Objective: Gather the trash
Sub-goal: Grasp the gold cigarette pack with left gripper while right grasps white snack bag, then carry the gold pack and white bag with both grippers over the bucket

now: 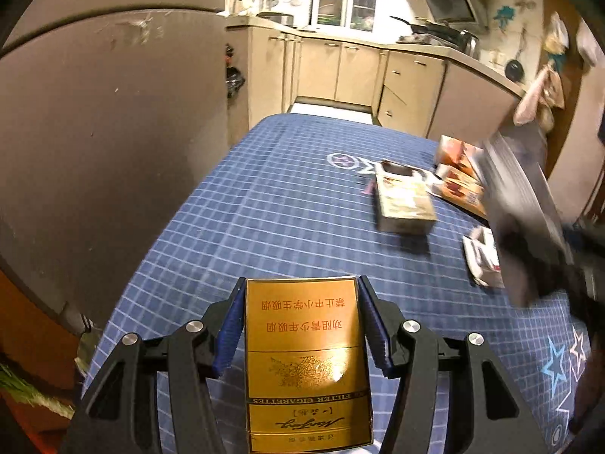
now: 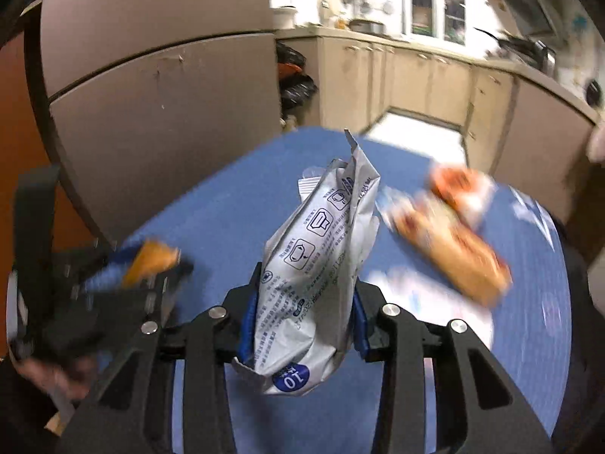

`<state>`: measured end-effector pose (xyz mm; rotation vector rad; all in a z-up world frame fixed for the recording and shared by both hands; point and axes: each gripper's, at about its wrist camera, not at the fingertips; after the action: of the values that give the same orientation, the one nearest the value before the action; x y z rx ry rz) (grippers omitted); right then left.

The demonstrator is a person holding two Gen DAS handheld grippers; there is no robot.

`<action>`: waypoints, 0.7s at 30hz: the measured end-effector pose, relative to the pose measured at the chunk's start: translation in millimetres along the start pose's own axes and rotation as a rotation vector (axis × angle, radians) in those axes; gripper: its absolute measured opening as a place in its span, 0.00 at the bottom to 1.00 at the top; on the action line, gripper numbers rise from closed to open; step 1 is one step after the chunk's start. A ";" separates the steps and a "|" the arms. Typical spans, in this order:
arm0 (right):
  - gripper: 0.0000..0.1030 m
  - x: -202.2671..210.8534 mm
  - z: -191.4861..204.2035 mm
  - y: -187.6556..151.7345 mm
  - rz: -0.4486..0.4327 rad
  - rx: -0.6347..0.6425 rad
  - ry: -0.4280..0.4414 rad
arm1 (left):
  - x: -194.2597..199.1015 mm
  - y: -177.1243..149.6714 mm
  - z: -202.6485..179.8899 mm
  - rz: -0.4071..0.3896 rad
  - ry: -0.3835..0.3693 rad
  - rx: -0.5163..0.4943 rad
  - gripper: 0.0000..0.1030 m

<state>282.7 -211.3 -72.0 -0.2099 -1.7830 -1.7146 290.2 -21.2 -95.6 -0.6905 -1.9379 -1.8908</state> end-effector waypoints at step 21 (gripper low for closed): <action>0.36 126.7 -13.3 -75.5 -0.133 -0.106 -0.180 | 62.2 -22.5 -116.7 -0.091 -0.070 -0.205 0.56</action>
<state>148.5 -273.6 -67.0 -0.3052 -1.8719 -1.9400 216.1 -130.9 -73.2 -0.7475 -1.8622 -2.1700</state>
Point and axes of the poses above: each gripper's, at about its wrist camera, not at the fingertips, and x roughly against the way its jaws point, z to its left, y to its top, and after that the axes turned 9 degrees about -z, right-handed
